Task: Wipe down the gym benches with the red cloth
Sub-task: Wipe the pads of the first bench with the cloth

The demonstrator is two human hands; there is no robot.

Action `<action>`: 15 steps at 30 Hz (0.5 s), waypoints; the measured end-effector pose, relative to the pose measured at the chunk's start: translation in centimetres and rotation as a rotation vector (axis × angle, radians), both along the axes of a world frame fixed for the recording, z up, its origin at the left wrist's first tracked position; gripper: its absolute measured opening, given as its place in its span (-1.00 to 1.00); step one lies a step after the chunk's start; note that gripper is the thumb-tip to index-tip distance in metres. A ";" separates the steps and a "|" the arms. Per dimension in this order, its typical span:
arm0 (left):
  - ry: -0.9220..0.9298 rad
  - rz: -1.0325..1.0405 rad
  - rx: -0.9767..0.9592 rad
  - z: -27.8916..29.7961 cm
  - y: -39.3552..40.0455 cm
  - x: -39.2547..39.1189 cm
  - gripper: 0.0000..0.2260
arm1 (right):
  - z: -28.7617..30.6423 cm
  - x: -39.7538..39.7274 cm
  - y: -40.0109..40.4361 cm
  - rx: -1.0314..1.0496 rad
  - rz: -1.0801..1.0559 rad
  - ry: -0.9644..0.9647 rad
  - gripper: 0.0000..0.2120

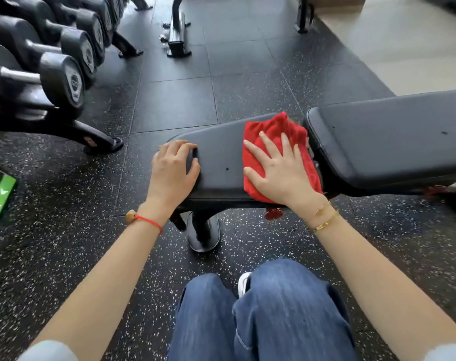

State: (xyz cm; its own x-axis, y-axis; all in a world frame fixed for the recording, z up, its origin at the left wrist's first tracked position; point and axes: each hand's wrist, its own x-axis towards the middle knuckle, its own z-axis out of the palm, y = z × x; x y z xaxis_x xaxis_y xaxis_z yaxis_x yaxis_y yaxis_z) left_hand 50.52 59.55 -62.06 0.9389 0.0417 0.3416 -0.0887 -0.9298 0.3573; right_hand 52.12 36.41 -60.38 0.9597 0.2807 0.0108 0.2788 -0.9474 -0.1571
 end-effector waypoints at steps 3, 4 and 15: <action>-0.032 0.010 -0.039 -0.5 0.1 -0.2 -0.72 | -0.8 -1.8 -1.6 0.039 0.031 -0.098 -0.46; -0.041 0.010 -0.064 -0.6 0.1 -0.2 -0.72 | -1.0 -1.8 -2.3 0.063 0.029 -0.097 -0.48; -0.069 0.008 -0.112 -1.2 0.2 -0.2 -0.71 | -0.2 3.4 2.7 0.034 0.151 -0.024 -0.50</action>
